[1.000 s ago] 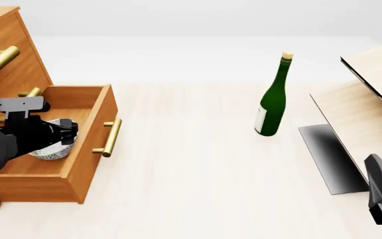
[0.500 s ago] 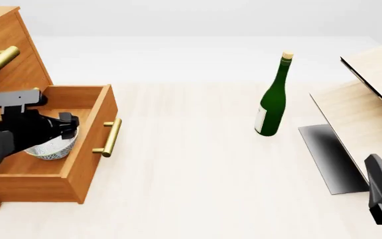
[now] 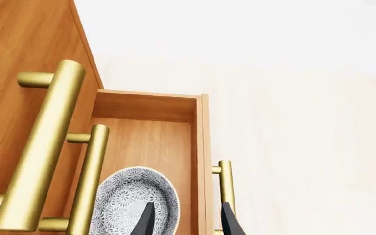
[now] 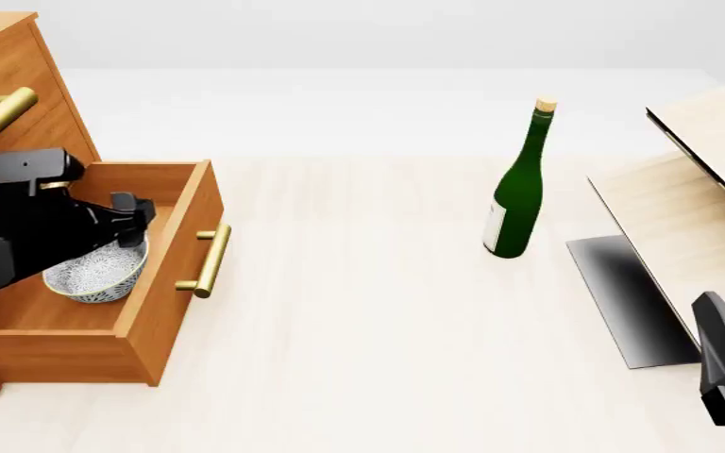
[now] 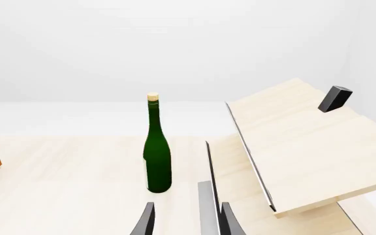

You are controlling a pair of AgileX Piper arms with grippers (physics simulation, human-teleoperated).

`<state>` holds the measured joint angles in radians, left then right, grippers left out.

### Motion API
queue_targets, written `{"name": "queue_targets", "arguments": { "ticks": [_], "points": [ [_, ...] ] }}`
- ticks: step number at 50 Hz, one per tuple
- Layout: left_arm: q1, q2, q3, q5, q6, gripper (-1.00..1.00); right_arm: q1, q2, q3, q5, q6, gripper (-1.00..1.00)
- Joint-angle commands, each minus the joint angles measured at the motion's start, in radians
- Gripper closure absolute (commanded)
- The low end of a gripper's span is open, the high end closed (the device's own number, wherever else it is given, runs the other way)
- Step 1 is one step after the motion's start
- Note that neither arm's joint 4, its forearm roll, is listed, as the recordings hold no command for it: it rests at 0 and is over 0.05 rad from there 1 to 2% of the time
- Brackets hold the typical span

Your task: Put the bowl in the bottom drawer of the cabinet.

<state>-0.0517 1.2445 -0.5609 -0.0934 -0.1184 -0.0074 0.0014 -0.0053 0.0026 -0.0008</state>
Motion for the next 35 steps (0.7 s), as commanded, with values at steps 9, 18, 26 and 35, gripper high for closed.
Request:
{"name": "queue_targets", "arguments": {
  "ticks": [9,18,26,35],
  "points": [
    [-0.075,-0.089,0.011,-0.006,-0.045,-1.00,0.000,0.000,0.000,0.000,0.000,-1.00],
    [-0.115,-0.170,-0.017,0.054,-0.038,-1.00,0.000,0.000,0.000,0.000,0.000,-1.00],
    [-0.133,-0.203,-0.036,0.077,-0.037,-1.00,0.000,0.000,0.000,0.000,0.000,-1.00],
    [-0.157,-0.264,-0.066,0.132,-0.019,-1.00,0.000,0.000,0.000,0.000,0.000,-1.00]
  ]
}}
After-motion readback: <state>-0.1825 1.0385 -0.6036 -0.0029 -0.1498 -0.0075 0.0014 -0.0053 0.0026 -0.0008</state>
